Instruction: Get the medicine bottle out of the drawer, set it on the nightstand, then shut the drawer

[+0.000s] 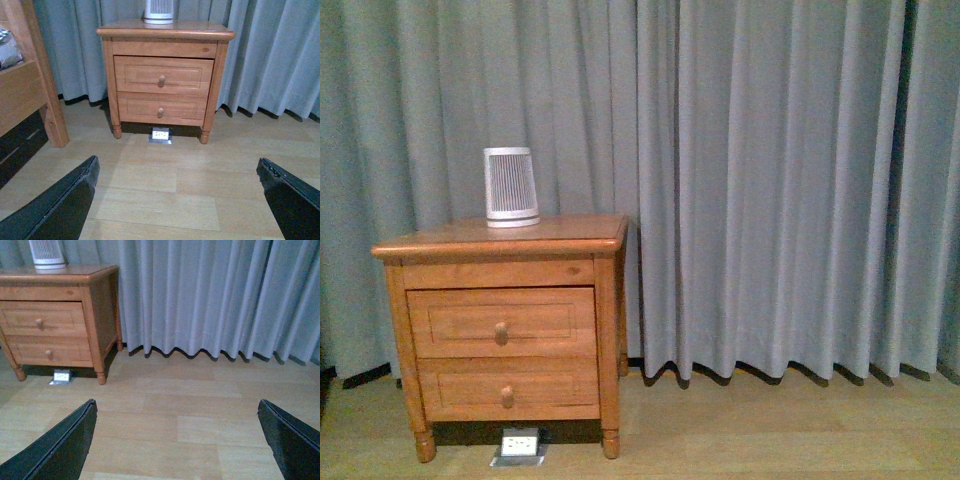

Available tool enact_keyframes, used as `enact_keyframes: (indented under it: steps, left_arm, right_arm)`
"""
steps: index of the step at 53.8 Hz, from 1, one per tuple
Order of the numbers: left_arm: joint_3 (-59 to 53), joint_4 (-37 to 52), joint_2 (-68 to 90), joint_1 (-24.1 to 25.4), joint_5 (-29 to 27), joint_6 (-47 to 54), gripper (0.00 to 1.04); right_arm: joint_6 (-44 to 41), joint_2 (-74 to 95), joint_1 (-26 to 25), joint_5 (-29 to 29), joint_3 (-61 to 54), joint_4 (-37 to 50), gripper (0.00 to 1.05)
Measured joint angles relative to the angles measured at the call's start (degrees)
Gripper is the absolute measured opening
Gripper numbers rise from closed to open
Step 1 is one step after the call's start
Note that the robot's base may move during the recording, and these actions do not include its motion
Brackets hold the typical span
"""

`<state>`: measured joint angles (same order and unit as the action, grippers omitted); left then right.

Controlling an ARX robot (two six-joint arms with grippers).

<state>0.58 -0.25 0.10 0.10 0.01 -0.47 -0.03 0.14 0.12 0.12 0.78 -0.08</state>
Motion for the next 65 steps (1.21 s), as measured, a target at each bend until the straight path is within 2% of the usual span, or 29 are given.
enact_keyframes:
  steps: [65]
  left_arm:
    - [0.0, 0.0, 0.0, 0.0, 0.0, 0.0, 0.98]
  right_arm:
    - [0.0, 0.0, 0.0, 0.0, 0.0, 0.0, 0.98]
